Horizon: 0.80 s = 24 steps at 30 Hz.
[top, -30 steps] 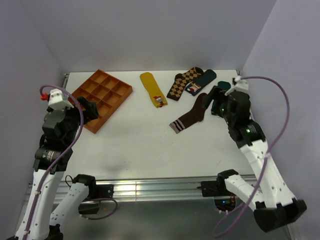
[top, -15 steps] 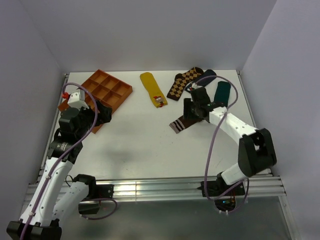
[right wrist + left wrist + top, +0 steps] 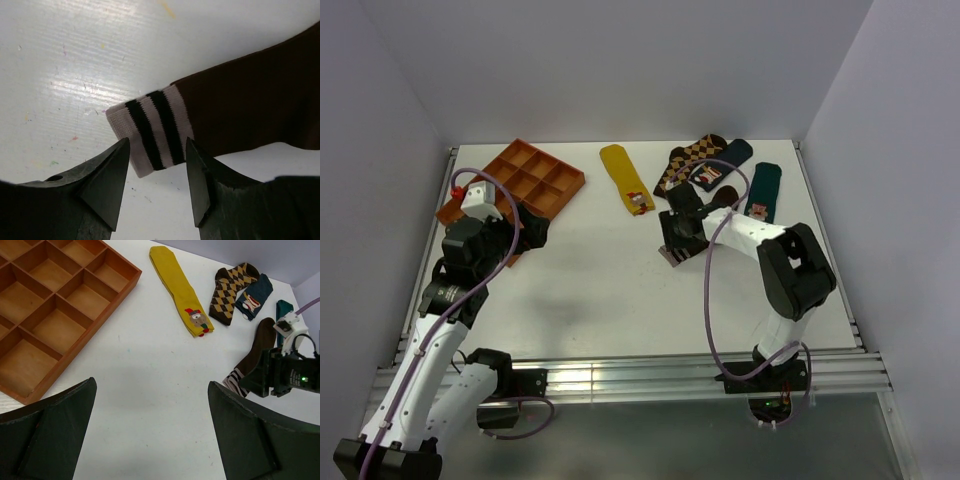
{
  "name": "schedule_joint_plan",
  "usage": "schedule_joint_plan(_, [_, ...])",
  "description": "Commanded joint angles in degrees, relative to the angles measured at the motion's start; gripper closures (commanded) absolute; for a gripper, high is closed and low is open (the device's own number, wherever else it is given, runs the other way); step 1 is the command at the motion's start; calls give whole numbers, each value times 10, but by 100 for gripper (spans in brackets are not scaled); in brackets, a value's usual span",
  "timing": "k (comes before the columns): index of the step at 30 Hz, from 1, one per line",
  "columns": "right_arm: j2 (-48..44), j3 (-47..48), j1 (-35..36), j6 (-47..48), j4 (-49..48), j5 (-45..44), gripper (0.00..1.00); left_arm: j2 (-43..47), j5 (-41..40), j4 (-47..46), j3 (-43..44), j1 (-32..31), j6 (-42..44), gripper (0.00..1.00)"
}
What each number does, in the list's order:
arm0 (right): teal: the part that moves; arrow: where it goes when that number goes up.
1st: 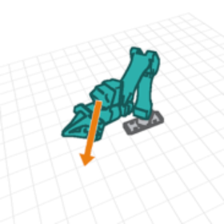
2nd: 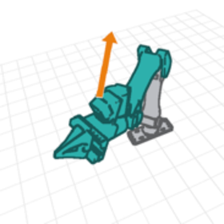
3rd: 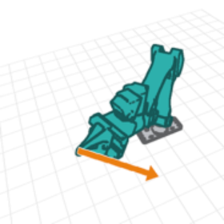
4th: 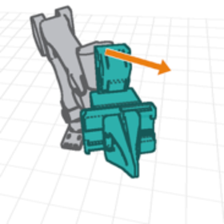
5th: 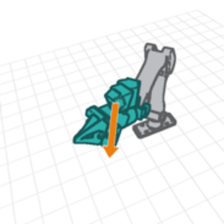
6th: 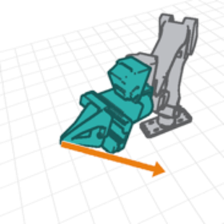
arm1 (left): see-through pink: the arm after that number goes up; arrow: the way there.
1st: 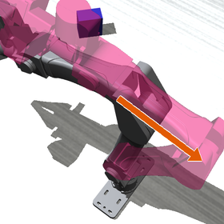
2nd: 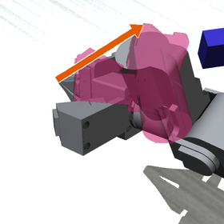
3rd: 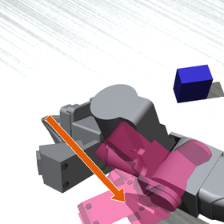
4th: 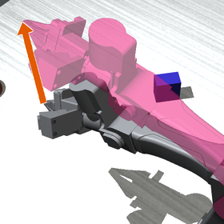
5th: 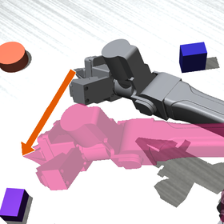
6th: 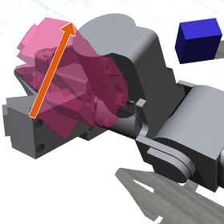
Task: Roll the socks
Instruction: Roll the sock at the center of the board.
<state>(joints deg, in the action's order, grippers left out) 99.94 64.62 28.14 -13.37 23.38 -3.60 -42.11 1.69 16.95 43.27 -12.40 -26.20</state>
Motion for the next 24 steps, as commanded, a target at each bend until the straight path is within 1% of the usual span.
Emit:
schedule_joint_plan(1, [21,21,17,4,-10,-9,44,3,5,-26,-3,-3,6,1])
schedule_joint_plan(9, [49,8,76,-42,0,-38,44,2,9,-24,-3,-3,5,0])
schedule_joint_plan(14, [48,4,112,-76,4,-41,45,-3,11,-21,-2,-3,4,1])
schedule_joint_plan(24, [64,45,205,-101,56,-66,44,-7,16,-17,-1,-3,5,1])
